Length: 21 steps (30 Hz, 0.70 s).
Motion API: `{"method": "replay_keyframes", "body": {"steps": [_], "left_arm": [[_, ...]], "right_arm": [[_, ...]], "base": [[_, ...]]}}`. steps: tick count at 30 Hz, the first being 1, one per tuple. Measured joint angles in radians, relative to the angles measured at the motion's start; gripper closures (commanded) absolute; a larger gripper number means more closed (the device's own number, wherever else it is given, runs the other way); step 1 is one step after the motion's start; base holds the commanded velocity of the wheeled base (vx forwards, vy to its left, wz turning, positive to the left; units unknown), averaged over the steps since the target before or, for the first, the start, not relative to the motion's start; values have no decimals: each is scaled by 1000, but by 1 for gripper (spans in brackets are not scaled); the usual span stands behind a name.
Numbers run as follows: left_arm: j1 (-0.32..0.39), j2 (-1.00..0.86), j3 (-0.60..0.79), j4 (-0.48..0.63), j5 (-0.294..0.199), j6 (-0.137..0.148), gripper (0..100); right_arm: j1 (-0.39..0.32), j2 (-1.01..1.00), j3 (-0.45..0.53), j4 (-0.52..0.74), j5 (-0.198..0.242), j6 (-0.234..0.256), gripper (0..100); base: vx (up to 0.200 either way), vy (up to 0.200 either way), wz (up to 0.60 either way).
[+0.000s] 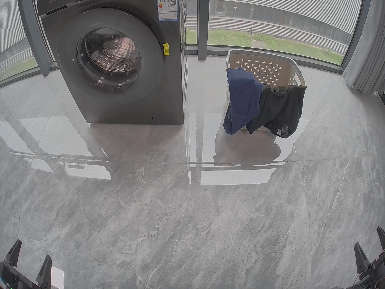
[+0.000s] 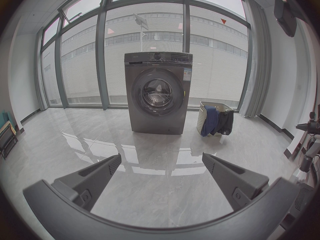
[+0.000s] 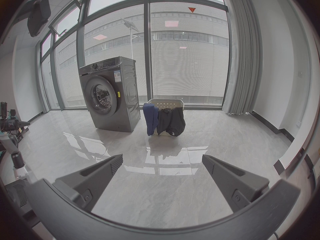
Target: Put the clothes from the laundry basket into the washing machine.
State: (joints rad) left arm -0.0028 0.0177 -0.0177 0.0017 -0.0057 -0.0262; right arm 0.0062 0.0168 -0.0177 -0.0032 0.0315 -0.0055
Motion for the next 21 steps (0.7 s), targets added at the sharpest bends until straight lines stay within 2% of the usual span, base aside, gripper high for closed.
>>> {"method": "replay_keyframes", "body": {"steps": [7, 10, 19, 21], "left_arm": [[-1, 0, 0, 0, 3, -3, 0], [-1, 0, 0, 0, 3, -3, 0], [-1, 0, 0, 0, 3, -3, 0], [0, 0, 0, 0, 2, -3, 0]], "right_arm": [[-1, 0, 0, 0, 0, -1, 0], [-1, 0, 0, 0, 0, -1, 0], [-1, 0, 0, -1, 0, -2, 0], [0, 0, 0, -1, 0, -2, 0]], "base": [[0, 0, 0], [0, 0, -600], [0, 0, 0], [200, 0, 0]]}}
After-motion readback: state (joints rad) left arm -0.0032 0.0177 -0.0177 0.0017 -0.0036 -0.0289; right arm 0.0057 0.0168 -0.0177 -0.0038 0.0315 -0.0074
